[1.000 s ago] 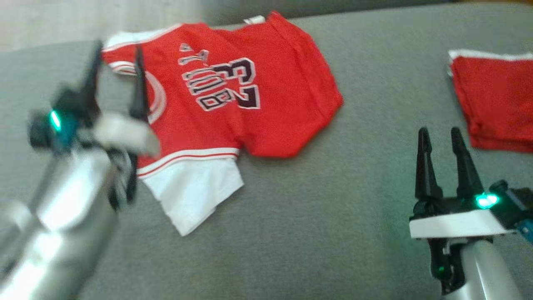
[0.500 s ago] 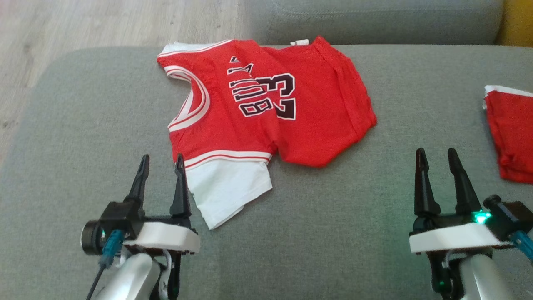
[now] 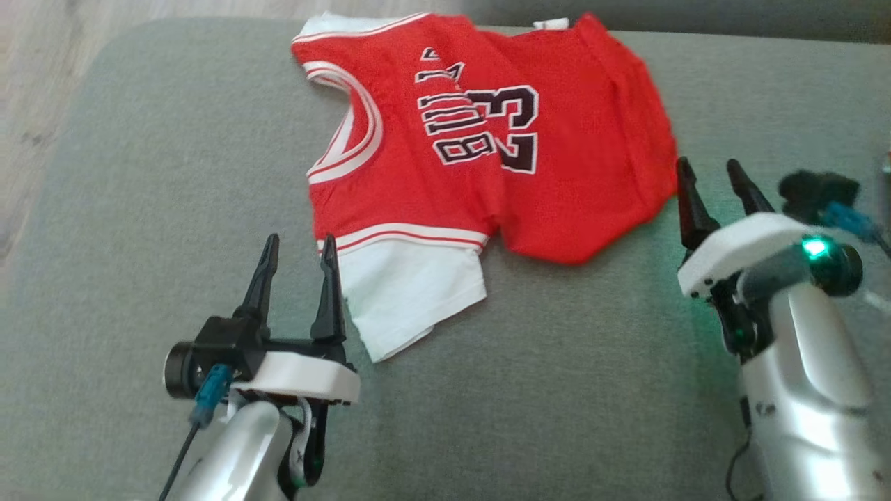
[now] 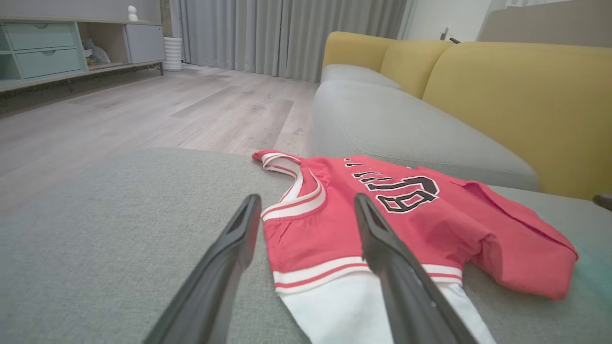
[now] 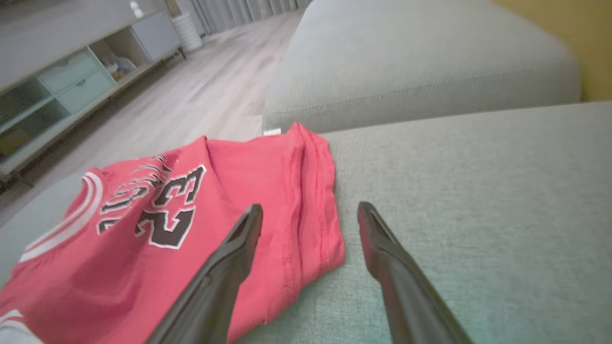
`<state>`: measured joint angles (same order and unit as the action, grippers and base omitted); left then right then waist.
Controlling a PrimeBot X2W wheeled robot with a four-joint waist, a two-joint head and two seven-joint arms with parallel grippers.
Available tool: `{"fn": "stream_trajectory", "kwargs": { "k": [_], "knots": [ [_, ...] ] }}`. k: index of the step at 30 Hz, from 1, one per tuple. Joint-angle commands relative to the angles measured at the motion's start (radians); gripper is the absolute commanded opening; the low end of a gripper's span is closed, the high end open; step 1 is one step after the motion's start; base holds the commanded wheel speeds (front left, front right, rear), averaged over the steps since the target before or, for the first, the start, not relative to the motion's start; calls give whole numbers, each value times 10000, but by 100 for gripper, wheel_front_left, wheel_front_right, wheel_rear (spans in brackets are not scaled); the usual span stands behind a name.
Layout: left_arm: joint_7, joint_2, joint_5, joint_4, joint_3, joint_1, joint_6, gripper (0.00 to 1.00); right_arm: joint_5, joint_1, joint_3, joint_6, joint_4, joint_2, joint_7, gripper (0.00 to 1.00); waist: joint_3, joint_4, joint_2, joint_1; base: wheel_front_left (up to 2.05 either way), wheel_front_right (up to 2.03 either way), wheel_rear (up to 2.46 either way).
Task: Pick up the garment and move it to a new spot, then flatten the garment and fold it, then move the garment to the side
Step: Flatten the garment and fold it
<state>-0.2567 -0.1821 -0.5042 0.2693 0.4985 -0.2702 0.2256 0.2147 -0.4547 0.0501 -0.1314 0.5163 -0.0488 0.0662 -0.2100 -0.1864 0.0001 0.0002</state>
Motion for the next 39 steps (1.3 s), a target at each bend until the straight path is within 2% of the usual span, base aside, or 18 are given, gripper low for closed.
{"fn": "stream_trajectory", "kwargs": {
  "k": [1,8,15,16,17,24,25,29,34,39],
  "knots": [
    [-51,-63,95,-218,-451,-449,-33,100,-137,-318,-159,7,-102,-14,118,100,-177,-194,-1,-2,0,0,0],
    [-51,382,397,134,-720,-610,-370,100,-1771,-1472,616,7,1965,-14,949,100,-454,-694,-1,-2,0,0,0],
    [-51,629,688,319,-1006,-626,-599,100,-2092,-2072,686,7,3248,-14,684,99,-541,-856,-1,-2,0,0,0],
    [-51,653,726,342,-1041,-619,-625,100,-2120,-2149,632,7,3370,-14,553,34,-538,-854,-1,-2,0,0,0],
    [-51,672,765,368,-1076,-608,-648,100,-2193,-2216,566,7,3462,-14,379,0,-521,-843,-1,-2,0,0,0],
    [-51,767,944,581,-1289,-440,-787,100,-2466,-2370,5,7,3543,-28,-1264,0,-57,-584,-1,-2,0,0,0],
    [-51,794,975,632,-1319,-351,-837,100,-2556,-2246,-162,7,3358,-60,-1749,0,159,-473,-1,-2,0,0,0],
    [-51,844,1020,706,-1364,-124,-884,100,-2635,-1803,-299,7,2715,-58,-2423,0,646,-245,-1,-2,0,0,0],
    [-51,887,1045,759,-1355,187,-928,100,-2971,-1006,-333,7,1358,-48,-2532,0,1166,-101,-1,-2,0,0,0],
    [-51,890,1035,703,-1356,422,-955,100,-3331,-266,-181,7,1,-32,-1939,0,1361,-120,-1,-2,0,0,0]
  ]
}}
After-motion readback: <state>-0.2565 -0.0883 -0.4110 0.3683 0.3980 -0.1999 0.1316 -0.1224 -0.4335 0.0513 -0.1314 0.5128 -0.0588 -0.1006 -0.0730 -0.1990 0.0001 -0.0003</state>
